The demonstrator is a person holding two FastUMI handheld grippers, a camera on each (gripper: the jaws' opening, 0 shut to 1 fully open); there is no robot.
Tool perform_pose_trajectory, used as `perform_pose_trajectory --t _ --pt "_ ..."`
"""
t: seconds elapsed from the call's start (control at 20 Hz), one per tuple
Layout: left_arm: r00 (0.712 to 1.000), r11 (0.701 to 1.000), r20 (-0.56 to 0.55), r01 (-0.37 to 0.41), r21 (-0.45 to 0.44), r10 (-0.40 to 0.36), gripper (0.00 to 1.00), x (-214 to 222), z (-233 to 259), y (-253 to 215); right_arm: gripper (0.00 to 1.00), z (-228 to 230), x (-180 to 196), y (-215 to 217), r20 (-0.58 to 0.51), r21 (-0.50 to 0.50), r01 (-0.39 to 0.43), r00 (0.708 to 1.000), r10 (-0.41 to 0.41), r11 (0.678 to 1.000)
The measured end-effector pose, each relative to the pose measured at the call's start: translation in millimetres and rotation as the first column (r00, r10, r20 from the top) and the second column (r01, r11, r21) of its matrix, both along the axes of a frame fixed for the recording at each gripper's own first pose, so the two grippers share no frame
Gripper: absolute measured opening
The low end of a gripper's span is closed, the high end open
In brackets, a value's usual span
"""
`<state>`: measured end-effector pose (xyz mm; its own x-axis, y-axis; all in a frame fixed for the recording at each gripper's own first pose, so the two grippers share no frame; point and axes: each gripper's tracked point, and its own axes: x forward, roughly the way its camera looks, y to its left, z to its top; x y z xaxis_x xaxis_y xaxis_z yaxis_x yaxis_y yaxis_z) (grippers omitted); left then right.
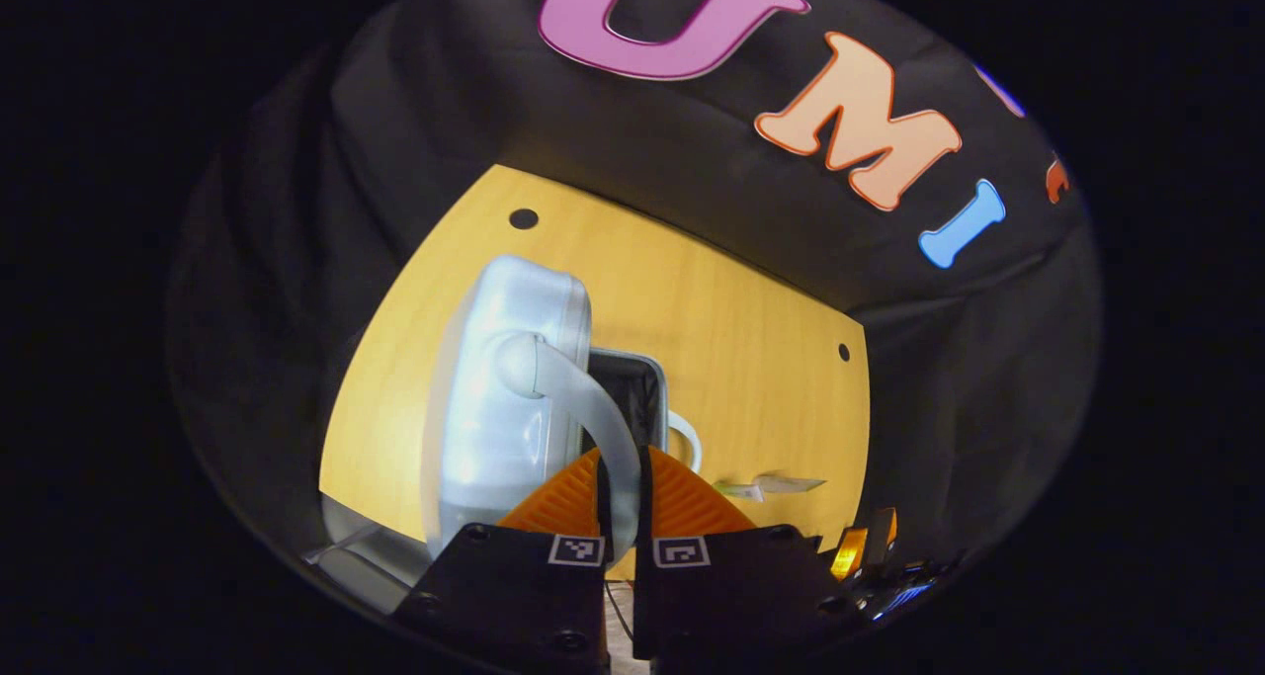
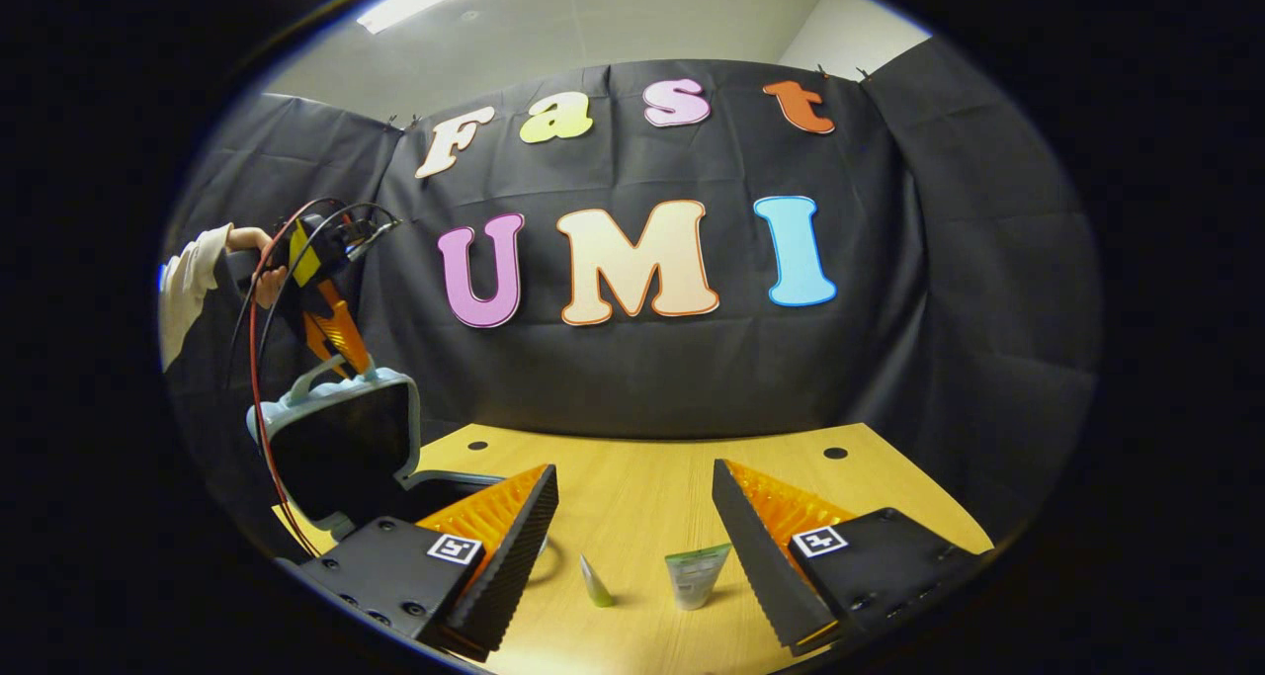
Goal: First open the suitcase, pack the skin care products into it, and then close the suitcase.
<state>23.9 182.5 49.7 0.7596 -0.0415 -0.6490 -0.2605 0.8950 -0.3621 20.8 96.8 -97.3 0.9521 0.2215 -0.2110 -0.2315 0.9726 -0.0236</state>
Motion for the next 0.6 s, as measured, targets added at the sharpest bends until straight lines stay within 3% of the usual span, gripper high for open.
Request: perform_pose_trajectory --t 0.05,0.15,0.35,0.6 --pt "1.000 1.000 0.009 -0.025 0.004 0.025 0.04 -6 4 16 0.98 -1 1 5 0.000 0.002 -0.002 1.000 0.002 1.000" --pt "0.997 0.996 0.023 -0.078 0.042 0.077 0.04 -18 6 52 0.95 -2 1 14 0.001 0.003 -0.006 1.000 0.006 1.000" --pt "0.986 0.956 0.022 -0.168 0.240 0.168 0.03 -44 -6 128 0.95 -2 3 26 0.001 0.027 0.006 1.000 -0.006 1.000" --pt "0.958 0.912 0.033 -0.283 0.298 0.286 0.04 -59 -28 189 0.98 -6 2 30 -0.001 0.010 0.035 0.999 -0.035 0.999"
